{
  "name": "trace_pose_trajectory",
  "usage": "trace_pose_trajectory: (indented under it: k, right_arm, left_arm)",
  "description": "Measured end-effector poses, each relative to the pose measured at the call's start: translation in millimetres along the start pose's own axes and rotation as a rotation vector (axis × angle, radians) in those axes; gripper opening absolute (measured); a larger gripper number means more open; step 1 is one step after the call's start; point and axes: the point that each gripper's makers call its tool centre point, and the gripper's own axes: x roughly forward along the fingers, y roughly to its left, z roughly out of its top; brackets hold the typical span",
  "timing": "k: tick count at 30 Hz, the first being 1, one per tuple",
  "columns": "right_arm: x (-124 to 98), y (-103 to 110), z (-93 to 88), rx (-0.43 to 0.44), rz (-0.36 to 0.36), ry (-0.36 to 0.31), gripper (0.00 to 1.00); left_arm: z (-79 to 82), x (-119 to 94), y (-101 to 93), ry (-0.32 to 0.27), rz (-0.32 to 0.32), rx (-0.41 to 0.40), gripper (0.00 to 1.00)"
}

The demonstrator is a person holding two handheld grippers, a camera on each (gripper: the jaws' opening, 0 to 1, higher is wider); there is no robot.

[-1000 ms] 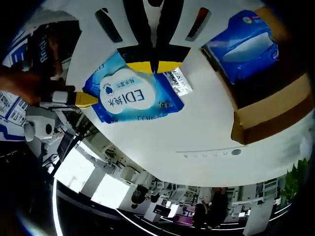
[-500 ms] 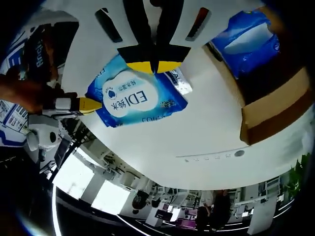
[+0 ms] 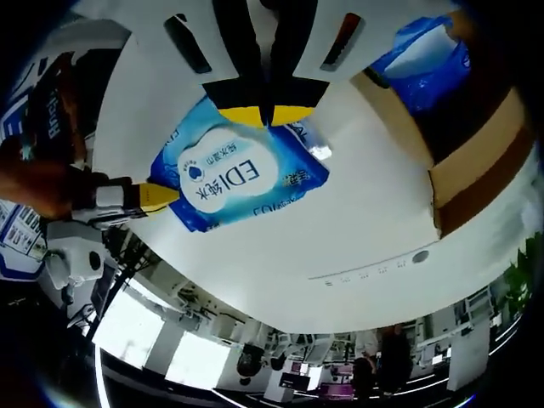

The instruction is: Operate the shoe box by opening the lid, removing the specified soft item, and placing it in the target area until the item is outside and the box remains undamaged.

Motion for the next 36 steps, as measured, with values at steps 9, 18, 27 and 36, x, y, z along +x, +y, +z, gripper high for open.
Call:
trace_pose_trajectory:
  k: [9, 18, 27, 36]
  right_arm:
    - [10, -5, -3.5, 0.008, 0.006, 0.018, 0.00]
    - [16, -6, -6.8, 0.021, 0.012, 0.031, 0.00]
    - [21, -9, -7.4, 0.023, 0.012, 0.043, 0.00]
    - [26, -11, -11.0, 0.017, 0.003, 0.057, 0.00]
  left_arm:
    - [-3.2, 6, 3.5, 0.050, 0.035, 0.044, 0.00]
    - [-6.3, 8, 6.0, 0.091, 0.062, 0.046, 0.00]
    - [-7.5, 11, 8.6, 0.109, 0.082, 0.043, 0.00]
    - [-9.2, 12, 8.8, 0.127, 0.085, 0.035, 0.00]
